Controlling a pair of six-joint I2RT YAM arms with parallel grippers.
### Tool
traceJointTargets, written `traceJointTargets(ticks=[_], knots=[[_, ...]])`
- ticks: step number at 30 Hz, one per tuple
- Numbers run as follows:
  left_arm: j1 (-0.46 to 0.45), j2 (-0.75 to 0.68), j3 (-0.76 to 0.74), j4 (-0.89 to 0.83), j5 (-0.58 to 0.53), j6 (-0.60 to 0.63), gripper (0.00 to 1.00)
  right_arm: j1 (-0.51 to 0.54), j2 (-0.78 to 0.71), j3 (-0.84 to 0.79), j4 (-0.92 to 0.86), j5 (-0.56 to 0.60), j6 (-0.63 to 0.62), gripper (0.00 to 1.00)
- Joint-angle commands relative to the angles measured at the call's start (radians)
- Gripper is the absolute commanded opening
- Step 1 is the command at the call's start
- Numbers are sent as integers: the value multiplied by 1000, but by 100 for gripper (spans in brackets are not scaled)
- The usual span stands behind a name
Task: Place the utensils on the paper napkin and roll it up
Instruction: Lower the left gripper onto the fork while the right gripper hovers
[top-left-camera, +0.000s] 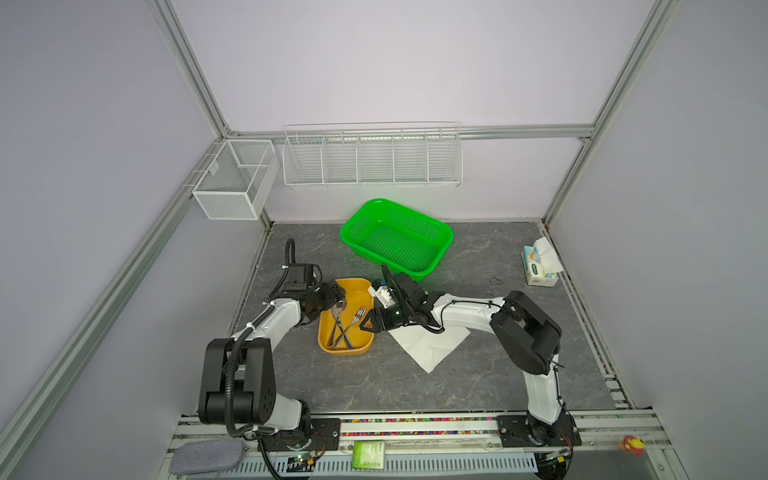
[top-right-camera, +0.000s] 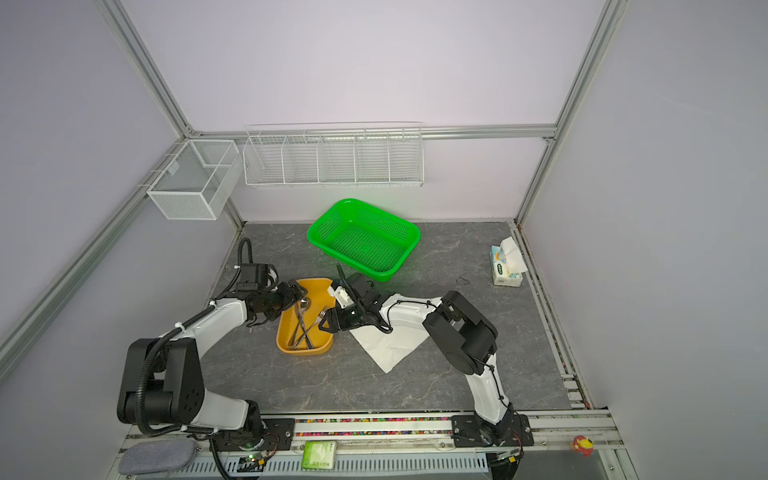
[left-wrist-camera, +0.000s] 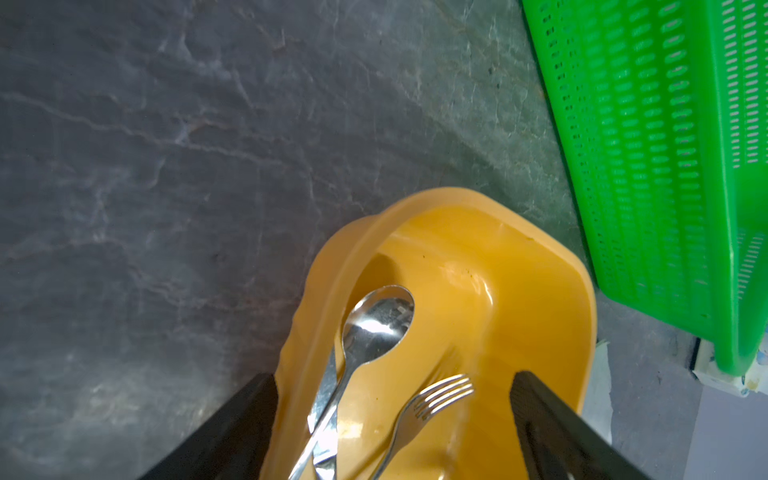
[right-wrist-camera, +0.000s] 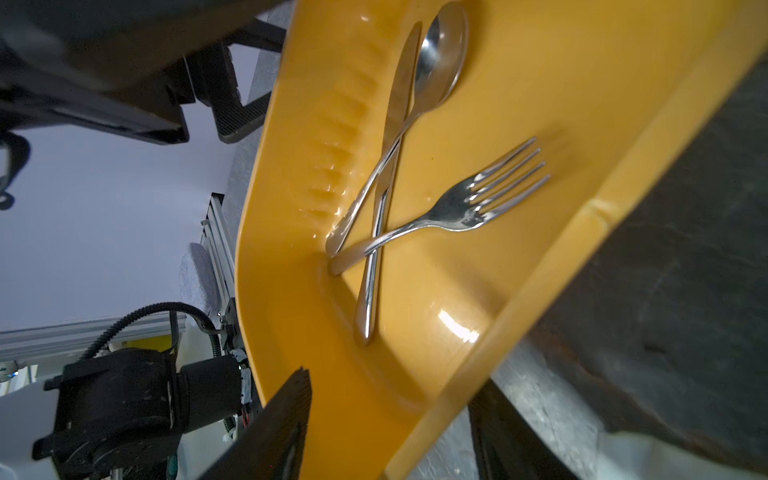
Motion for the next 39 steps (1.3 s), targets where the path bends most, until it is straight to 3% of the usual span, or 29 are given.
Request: traceJointTargets(ticks=[1,10,16,21,23,29,39], knots=[[-6,26,57,-35,-19,7,89,-5,32,65,17,-20,14,63],[28,-58,29,-96,-111,35,91,-43,-92,35,-155,122,-90,67],[29,-192,4,-148,-128,102,89,-88,-300,-84,-255,326,-144,70],[12,-280,-39,-144,0,172,74,-167,-436,-165,-288,453,-114,71],[-21,-285,-35,-183,-2,198,67,-180,-479,-197,-278,484,-107,72],[-127,-168,65,-364,-92,282,48,-182,-543,-245,-262,531,-93,74],[-153,72,227,-534,-101,418,41,-178,-565,-296,-232,498,-61,74]])
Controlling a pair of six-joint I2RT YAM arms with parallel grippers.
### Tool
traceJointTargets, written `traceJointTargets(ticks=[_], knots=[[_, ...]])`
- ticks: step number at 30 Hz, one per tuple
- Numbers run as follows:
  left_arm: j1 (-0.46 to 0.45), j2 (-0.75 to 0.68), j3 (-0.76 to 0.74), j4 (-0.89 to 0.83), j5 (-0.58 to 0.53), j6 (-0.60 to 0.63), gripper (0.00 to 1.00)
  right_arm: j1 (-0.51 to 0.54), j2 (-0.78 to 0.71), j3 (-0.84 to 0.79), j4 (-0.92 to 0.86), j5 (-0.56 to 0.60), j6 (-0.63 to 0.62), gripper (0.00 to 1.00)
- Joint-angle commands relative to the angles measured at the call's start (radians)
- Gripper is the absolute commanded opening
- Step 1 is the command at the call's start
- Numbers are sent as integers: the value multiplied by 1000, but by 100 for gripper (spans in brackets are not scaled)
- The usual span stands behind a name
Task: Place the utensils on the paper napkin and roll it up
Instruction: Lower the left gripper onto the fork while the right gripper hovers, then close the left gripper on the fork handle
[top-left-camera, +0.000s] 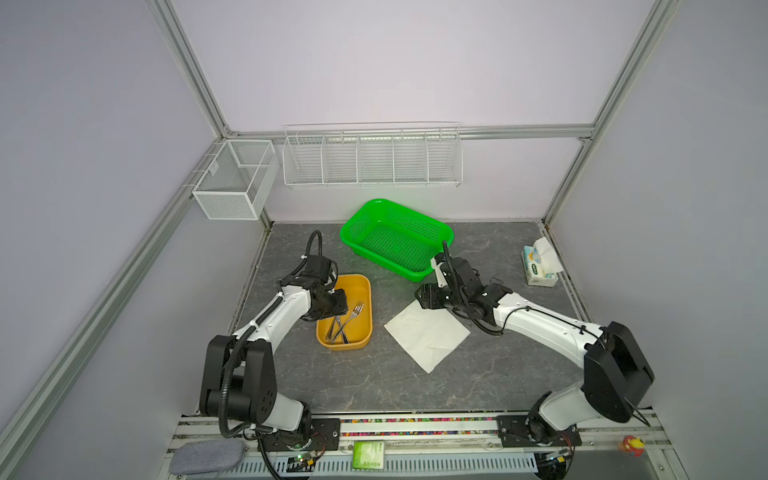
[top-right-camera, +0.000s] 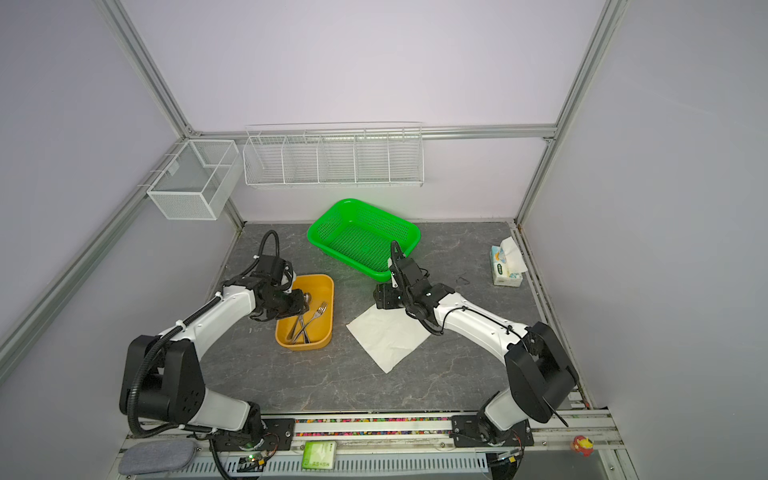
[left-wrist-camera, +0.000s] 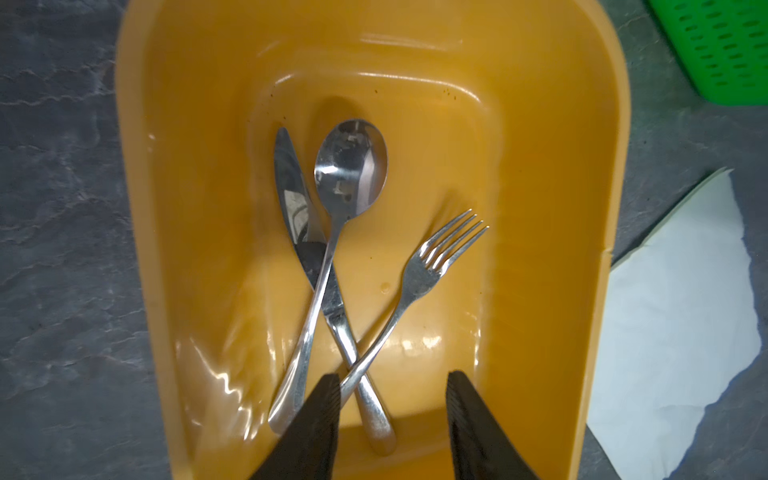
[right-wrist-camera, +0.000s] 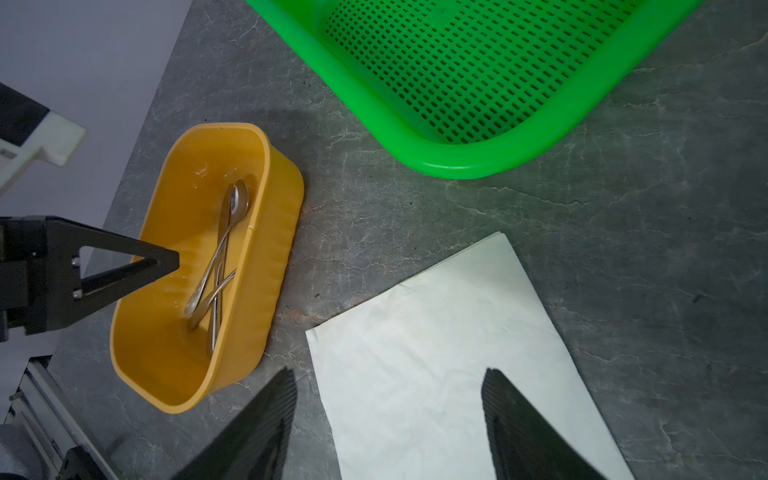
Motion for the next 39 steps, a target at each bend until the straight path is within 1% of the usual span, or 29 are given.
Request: traceJointTargets(ticks=[1,4,6,9,12,14,16,19,29,34,39], knots=[[-15,73,68,-120,-13,86,40,8,-34,-26,18,0,25,74],[-36,131,101,-135,-22,109,40,9,-36,-30,15,-3,25,74],[-47,180,139,-159,-51,108,39,7,-40,-38,10,-9,35,74],[-64,240,184,-174,-77,117,38,6,-51,-87,25,-30,94,75],[-73,284,220,-182,-74,120,38,1,-31,-126,56,-118,130,74],[-77,302,233,-182,-75,126,38,2,-11,-144,48,-142,167,71],[-77,316,241,-185,-80,133,38,0,7,-153,40,-138,186,68],[-78,331,243,-189,-63,160,39,-11,28,-197,40,-148,197,65],[-84,381,276,-219,-63,201,38,-11,37,-205,29,-150,185,65],[-94,422,295,-261,-80,201,30,-12,37,-204,13,-139,178,65],[-102,422,284,-277,-111,203,30,-11,31,-208,9,-131,177,65]])
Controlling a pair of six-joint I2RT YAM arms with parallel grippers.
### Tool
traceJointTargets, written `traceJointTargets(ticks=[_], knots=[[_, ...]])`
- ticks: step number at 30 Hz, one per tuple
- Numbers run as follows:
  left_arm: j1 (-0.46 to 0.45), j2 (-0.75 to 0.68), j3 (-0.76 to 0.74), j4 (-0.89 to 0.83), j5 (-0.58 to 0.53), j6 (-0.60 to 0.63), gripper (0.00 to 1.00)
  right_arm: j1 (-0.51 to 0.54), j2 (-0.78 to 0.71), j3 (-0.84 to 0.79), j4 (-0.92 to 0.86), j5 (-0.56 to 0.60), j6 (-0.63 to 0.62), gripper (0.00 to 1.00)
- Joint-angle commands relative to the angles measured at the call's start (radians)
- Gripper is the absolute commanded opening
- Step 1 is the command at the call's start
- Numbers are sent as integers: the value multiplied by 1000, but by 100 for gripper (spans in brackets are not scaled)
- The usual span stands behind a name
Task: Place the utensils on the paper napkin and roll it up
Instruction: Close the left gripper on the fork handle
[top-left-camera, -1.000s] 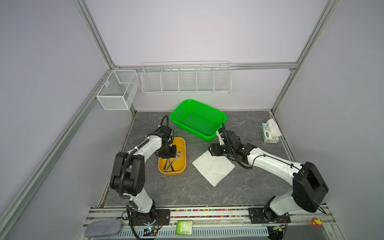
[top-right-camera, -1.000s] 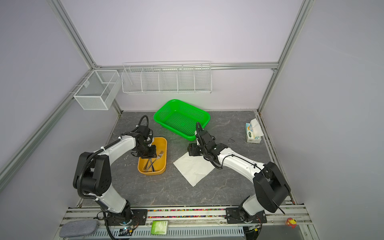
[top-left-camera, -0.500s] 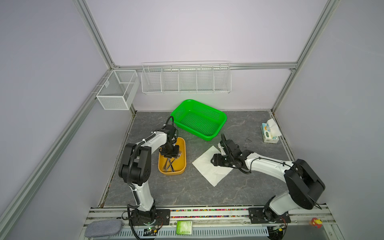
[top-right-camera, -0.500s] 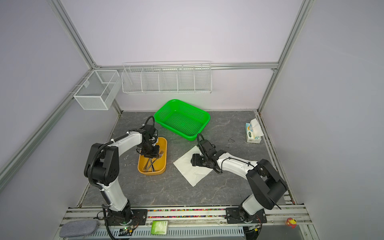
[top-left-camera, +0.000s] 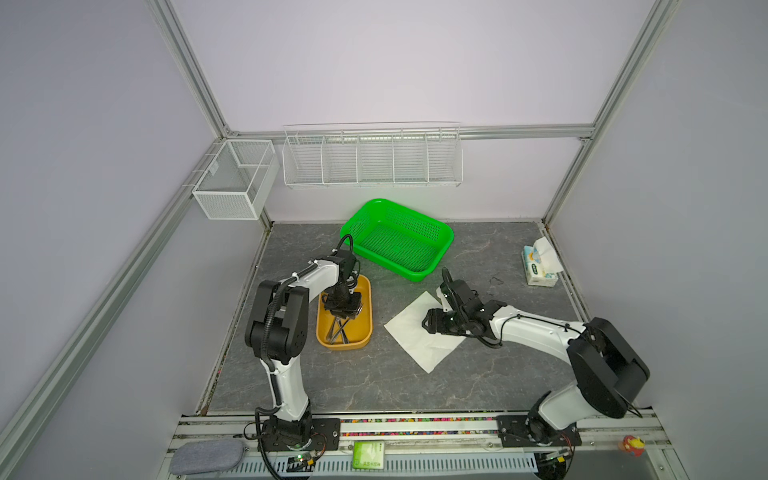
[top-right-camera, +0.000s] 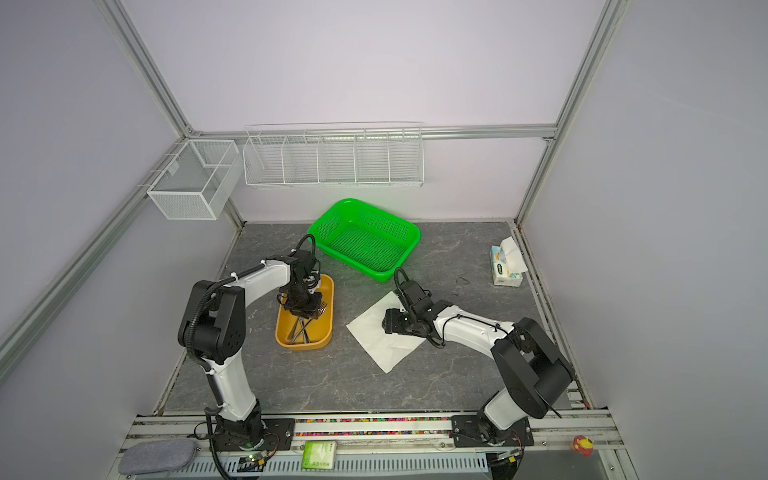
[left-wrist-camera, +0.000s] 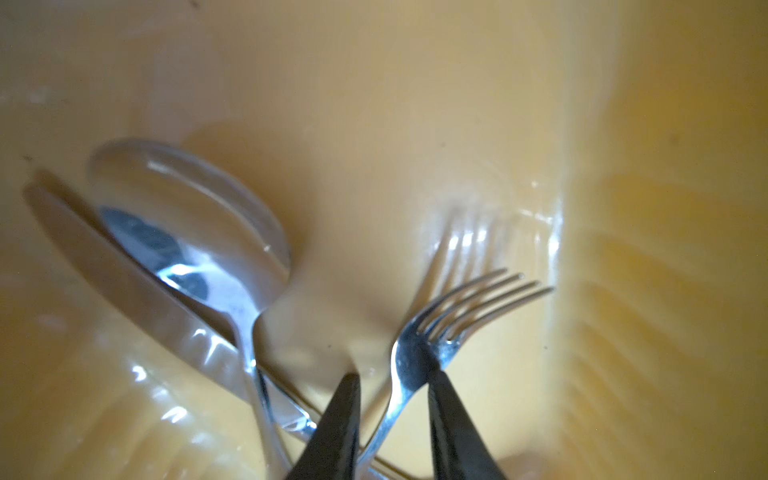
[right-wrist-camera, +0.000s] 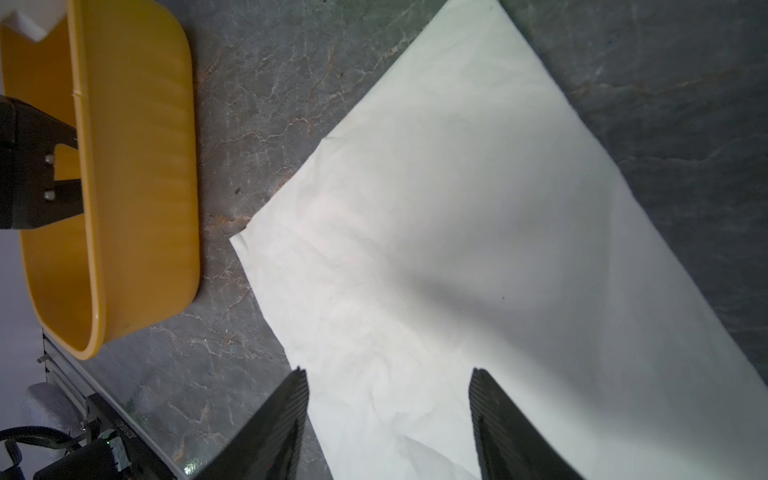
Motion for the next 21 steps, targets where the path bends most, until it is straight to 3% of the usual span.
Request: traceJointTargets(ticks=[1,12,21], knots=[[-8,18,3,-58,-35,26,30,-4,-1,-9,-13,13,12,65],[-29,-37,-6,-90,-62,26,37,-4,-1,-17,-12,7,11,65],[-29,43,15,-83,-35,49,32,-3,-7,-20,-17,11,13,65]])
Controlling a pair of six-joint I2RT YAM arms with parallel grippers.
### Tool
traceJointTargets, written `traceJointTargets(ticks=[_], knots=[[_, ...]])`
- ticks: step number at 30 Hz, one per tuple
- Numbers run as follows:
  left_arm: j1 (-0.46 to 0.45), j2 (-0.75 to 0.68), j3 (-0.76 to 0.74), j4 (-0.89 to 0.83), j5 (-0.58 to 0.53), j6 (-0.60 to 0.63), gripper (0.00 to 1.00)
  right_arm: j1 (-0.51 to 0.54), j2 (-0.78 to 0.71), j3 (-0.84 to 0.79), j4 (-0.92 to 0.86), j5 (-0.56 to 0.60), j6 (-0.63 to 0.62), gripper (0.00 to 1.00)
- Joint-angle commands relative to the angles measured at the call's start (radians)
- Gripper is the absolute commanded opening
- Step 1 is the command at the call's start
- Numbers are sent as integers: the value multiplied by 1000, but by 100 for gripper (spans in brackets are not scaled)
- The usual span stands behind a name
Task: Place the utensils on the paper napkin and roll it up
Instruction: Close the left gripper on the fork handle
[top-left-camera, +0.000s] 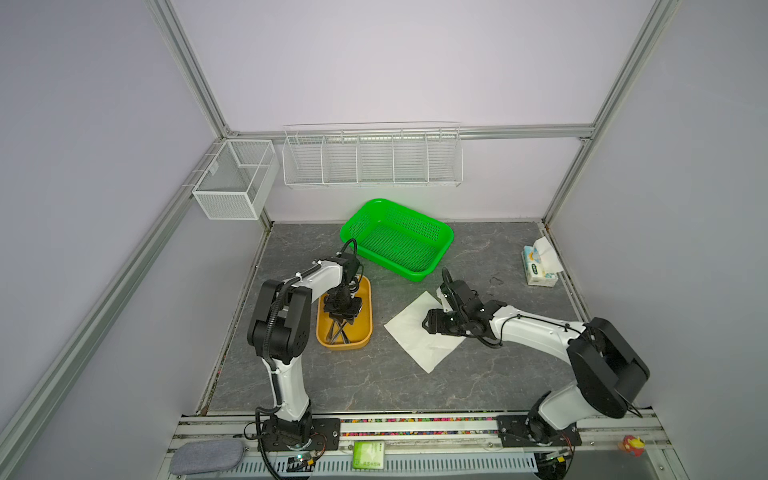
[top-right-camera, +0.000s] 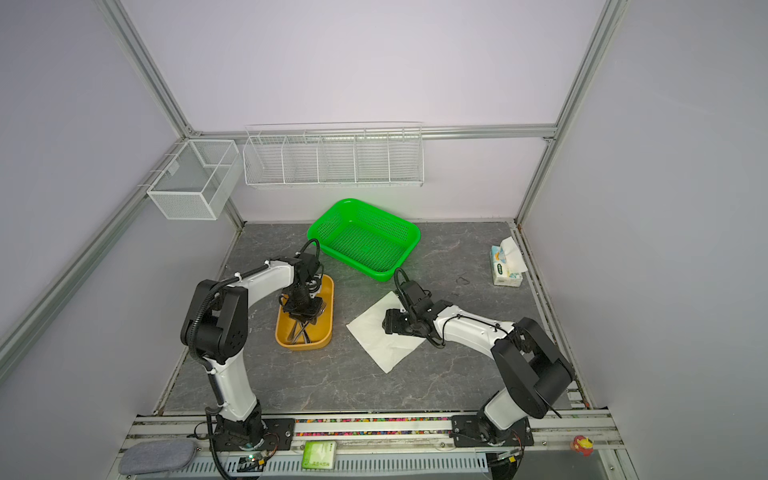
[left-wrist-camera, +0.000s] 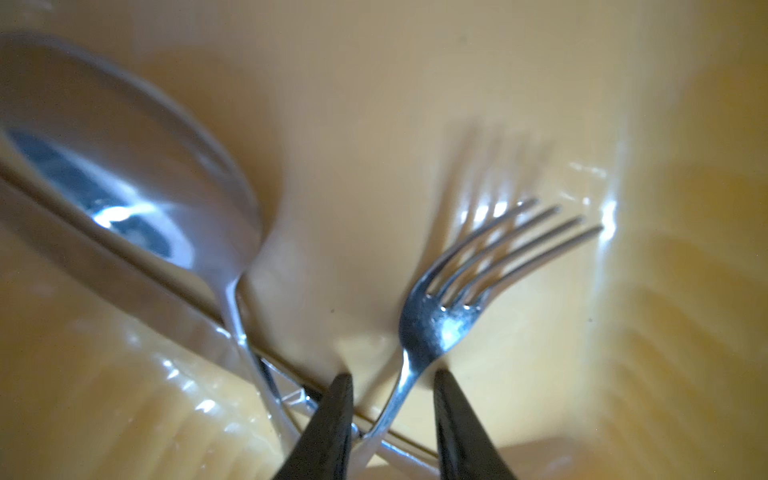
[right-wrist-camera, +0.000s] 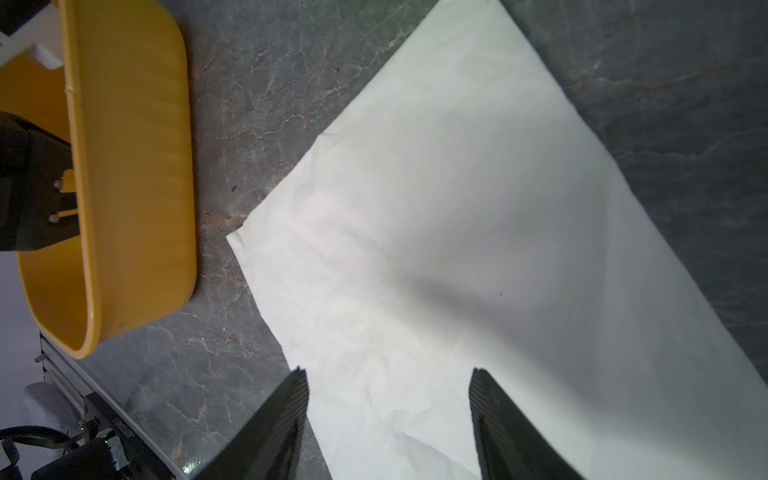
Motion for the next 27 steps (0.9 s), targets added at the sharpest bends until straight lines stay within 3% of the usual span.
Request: traceJointTargets(ticks=[1,13,18,27], knots=[[-5,37,18,-20,23,25,31,-4,-11,-24,-9,12,17,65],[-17,48,2,-12,21,6,13,-12,-67,-53,-43,85,42,65],[-17,48,12,2,6,-56,6,-11,-91,-61,-35,88,42,66],[-23,67,5,23,17,-83,14,-11,-87,-57,-34,84,41,66]])
